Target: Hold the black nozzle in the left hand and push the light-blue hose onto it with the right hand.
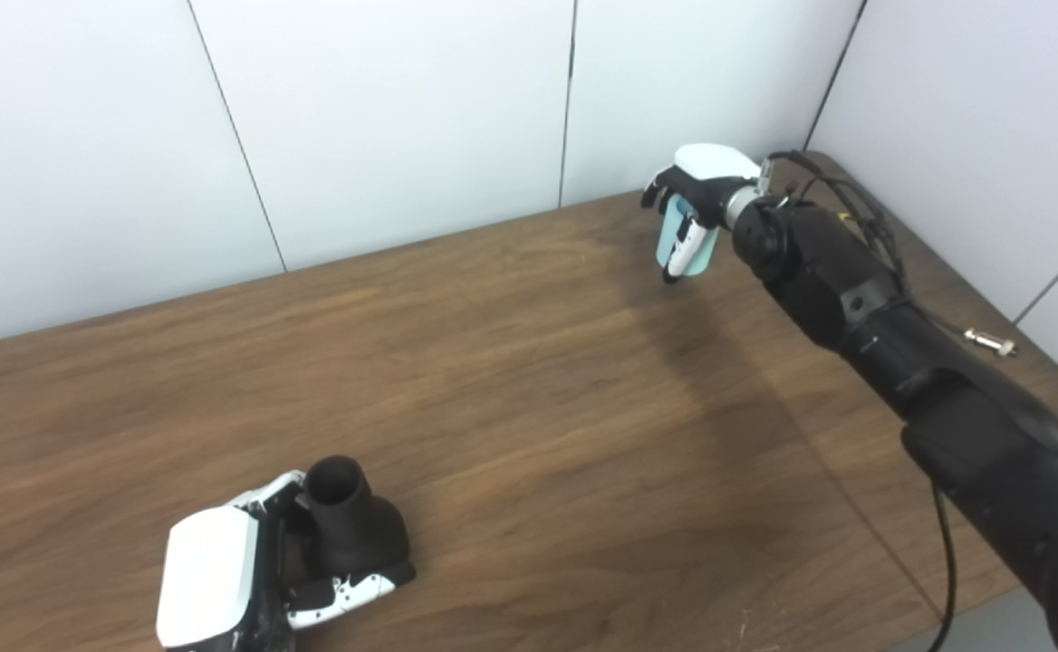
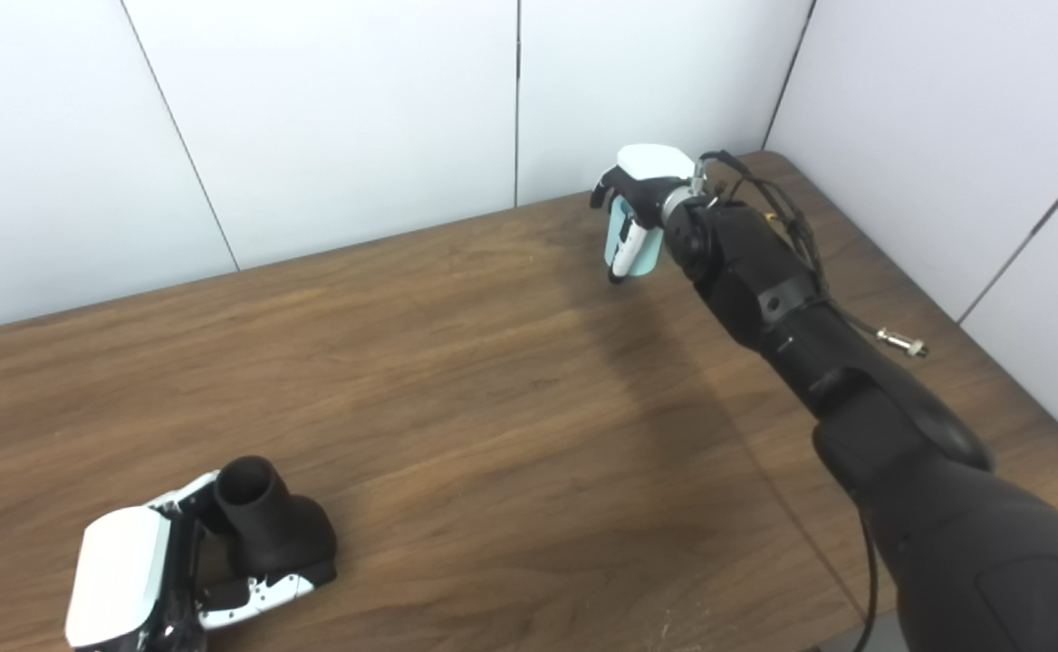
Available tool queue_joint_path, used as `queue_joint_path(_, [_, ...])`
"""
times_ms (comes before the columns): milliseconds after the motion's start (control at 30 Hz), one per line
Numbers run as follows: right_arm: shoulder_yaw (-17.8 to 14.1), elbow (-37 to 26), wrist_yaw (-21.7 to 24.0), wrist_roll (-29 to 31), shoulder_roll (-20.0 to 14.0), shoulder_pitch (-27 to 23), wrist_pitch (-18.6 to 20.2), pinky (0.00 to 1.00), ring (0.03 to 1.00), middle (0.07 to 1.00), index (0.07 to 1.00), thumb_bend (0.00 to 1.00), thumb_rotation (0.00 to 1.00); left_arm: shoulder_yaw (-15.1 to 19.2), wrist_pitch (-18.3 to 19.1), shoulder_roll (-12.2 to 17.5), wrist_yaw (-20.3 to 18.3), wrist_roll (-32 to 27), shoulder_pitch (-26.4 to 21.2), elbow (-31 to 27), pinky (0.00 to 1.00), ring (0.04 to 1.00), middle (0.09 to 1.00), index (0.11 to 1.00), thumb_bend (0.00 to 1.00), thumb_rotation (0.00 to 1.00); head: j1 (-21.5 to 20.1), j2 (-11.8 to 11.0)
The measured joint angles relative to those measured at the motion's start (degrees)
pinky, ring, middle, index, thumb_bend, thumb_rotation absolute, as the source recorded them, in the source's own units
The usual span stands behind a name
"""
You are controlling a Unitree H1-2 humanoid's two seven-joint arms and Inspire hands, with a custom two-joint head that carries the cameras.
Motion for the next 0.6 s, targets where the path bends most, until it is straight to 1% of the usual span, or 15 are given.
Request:
queue_joint_path(67, [-0.03, -0.05, 0.13, 0.08, -0.18, -0.35, 0.08, 0.40, 0.541, 0.607, 0.725, 0.92, 0.08, 0.10, 0.00, 0.00, 0.00, 0.00, 0.02, 0.00, 0.38, 0.479, 0.405, 0.513, 0.52, 0.00, 0.00, 0.00])
queue_joint_path(133, [-0.04, -0.31, 0.70, 0.28, -0.41, -0.58, 0.14, 0.41, 0.543, 0.616, 0.728, 0.92, 0.08, 0.14, 0.00, 0.00, 0.01, 0.00, 0.04, 0.00, 0.38, 0.481, 0.402, 0.511, 0.52, 0.00, 0.00, 0.00])
queue_joint_path(167, [-0.03, -0.53, 1.09, 0.32, -0.54, -0.62, 0.20, 0.46, 0.584, 0.654, 0.729, 0.92, 0.08, 0.16, 0.00, -0.01, 0.04, 0.01, 0.04, 0.00, 0.38, 0.481, 0.401, 0.511, 0.52, 0.00, 0.00, 0.00])
queue_joint_path(233, [0.04, -0.63, 1.79, 0.34, -0.62, -0.77, 0.26, 0.49, 0.602, 0.668, 0.725, 0.93, 0.08, 0.21, -0.01, -0.01, 0.07, 0.01, 0.05, 0.02, 0.39, 0.484, 0.404, 0.513, 0.52, 0.00, 0.00, 0.00])
queue_joint_path(333, [0.67, -0.58, 2.40, 0.23, -0.78, -0.82, -0.07, 0.47, 0.584, 0.655, 0.713, 0.93, 0.09, 0.25, -0.04, -0.01, 0.08, 0.00, 0.05, 0.04, 0.40, 0.492, 0.405, 0.515, 0.52, 0.00, 0.00, 0.09])
queue_joint_path(433, [1.00, -0.34, 2.57, 0.18, -0.79, -0.86, -0.09, 0.51, 0.601, 0.670, 0.711, 0.93, 0.09, 0.26, -0.08, -0.04, 0.08, -0.03, 0.04, 0.10, 0.39, 0.483, 0.404, 0.515, 0.52, 0.00, 0.26, 0.09])
queue_joint_path(500, [1.00, -0.36, 2.92, 0.19, -0.82, -0.87, 0.09, 0.50, 0.592, 0.671, 0.714, 0.92, 0.08, 0.26, -0.08, -0.06, 0.08, -0.02, 0.03, 0.14, 0.40, 0.486, 0.407, 0.515, 0.52, 0.00, 0.26, 0.09])
queue_joint_path(600, [0.99, -0.37, 3.60, 0.20, -0.88, -0.88, 0.15, 0.52, 0.617, 0.687, 0.711, 0.92, 0.08, 0.26, -0.07, -0.06, 0.06, 0.01, 0.02, 0.15, 0.38, 0.469, 0.402, 0.513, 0.52, 0.00, 0.26, 0.09])
